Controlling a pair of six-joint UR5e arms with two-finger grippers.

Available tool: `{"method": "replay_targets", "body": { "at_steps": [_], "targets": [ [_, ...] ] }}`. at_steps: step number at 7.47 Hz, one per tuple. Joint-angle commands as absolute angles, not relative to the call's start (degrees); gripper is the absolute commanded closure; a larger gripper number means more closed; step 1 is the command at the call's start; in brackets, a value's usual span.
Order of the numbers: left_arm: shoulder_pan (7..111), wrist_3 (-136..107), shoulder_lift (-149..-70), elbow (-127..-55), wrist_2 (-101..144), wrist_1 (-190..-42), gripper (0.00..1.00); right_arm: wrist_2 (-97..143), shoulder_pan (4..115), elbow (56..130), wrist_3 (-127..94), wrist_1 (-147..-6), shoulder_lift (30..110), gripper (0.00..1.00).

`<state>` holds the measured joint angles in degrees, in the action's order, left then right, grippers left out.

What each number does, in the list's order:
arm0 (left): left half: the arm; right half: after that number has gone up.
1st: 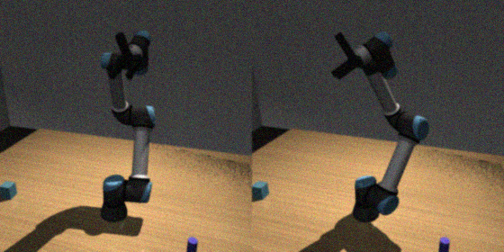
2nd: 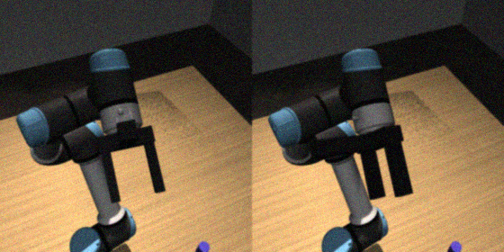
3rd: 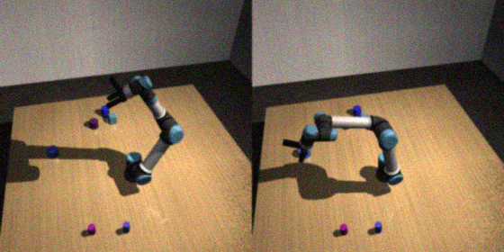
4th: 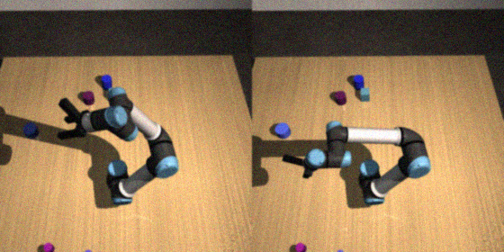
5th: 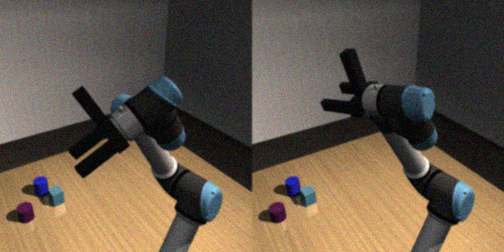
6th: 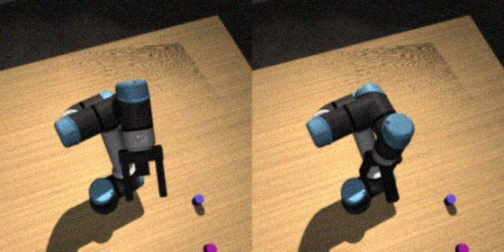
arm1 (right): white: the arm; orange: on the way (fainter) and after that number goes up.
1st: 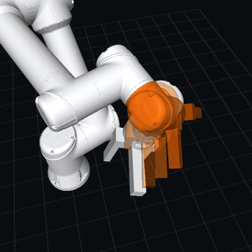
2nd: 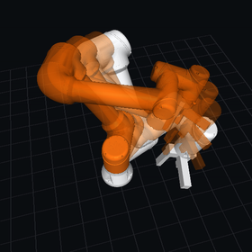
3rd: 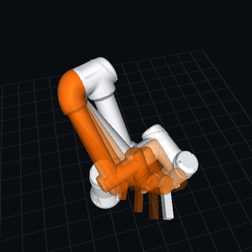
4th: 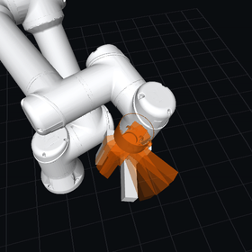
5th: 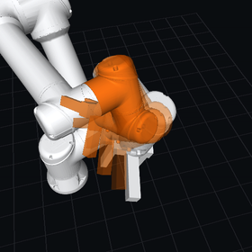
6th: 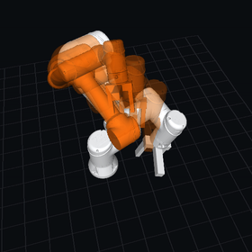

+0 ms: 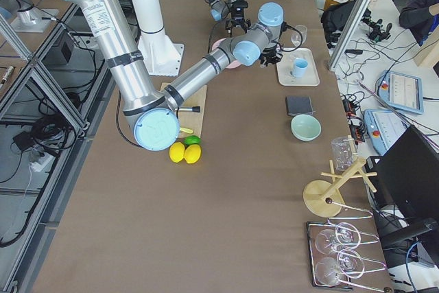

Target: Put ice in cup with scoop

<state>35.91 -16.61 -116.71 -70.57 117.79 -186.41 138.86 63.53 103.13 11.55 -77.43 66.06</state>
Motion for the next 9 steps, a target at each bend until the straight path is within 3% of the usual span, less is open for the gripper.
{"method": "replay_targets", "body": {
  "at_steps": [1,5,8,9],
  "targets": [
    [37.8,-17.0,-113.6,-73.9,119.1,-186.3,0.03,138.9,65.0,95.0,7.9,-77.3,60.9,1.0],
    [45.4,-18.3,-109.5,-76.0,128.3,-182.9,0.03,137.7,64.9,81.6,4.1,-77.3,50.9,1.0],
    [46.6,-18.4,-106.3,-77.4,130.1,-178.8,0.03,133.8,62.1,79.8,0.7,-77.3,48.4,1.0],
    [46.4,-18.1,-98.5,-86.7,129.8,-170.7,0.03,132.8,61.0,79.7,0.1,-77.6,47.8,1.0]
  ]
}}
